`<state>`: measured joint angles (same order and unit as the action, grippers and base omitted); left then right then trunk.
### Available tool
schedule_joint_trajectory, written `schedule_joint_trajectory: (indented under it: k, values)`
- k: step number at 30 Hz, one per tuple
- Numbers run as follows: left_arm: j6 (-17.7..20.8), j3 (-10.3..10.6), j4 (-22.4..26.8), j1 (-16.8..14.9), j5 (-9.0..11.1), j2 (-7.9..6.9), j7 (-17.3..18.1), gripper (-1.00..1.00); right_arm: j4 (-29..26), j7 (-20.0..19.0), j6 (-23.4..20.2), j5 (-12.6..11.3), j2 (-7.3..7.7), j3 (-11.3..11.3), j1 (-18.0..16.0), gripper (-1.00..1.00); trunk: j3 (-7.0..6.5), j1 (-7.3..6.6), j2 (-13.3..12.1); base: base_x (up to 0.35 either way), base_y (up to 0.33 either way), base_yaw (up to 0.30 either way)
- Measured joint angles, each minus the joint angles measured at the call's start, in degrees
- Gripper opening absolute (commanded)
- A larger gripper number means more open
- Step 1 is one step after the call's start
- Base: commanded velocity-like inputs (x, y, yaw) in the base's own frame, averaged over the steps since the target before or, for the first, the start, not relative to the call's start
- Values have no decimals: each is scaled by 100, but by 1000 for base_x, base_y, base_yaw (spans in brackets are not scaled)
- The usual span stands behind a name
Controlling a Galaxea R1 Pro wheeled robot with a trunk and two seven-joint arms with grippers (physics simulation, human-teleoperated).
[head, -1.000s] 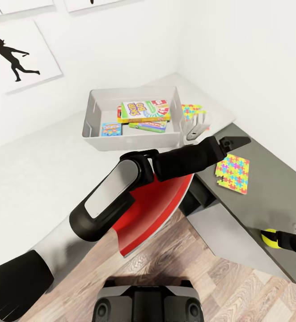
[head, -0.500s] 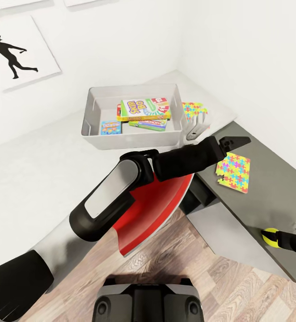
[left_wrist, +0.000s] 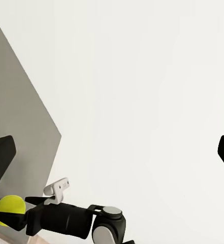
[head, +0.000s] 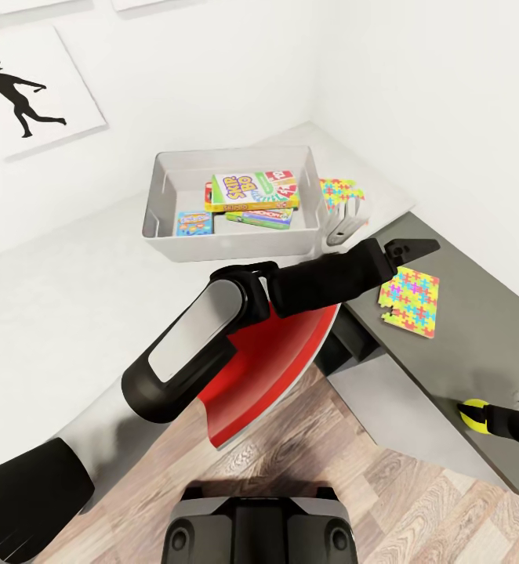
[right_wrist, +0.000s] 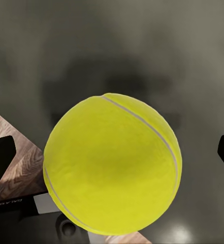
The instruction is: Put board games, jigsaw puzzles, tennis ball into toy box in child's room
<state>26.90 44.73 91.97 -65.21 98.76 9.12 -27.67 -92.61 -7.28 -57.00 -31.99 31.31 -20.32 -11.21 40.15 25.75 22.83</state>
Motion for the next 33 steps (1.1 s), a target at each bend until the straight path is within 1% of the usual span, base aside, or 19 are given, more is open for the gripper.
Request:
schedule_joint_trajectory:
  k: [33]
  values:
    - [0,4,0,-3,0,0,3,100,4,6,-2,-8,-3,0,0,100,1,0,0,0,0,0]
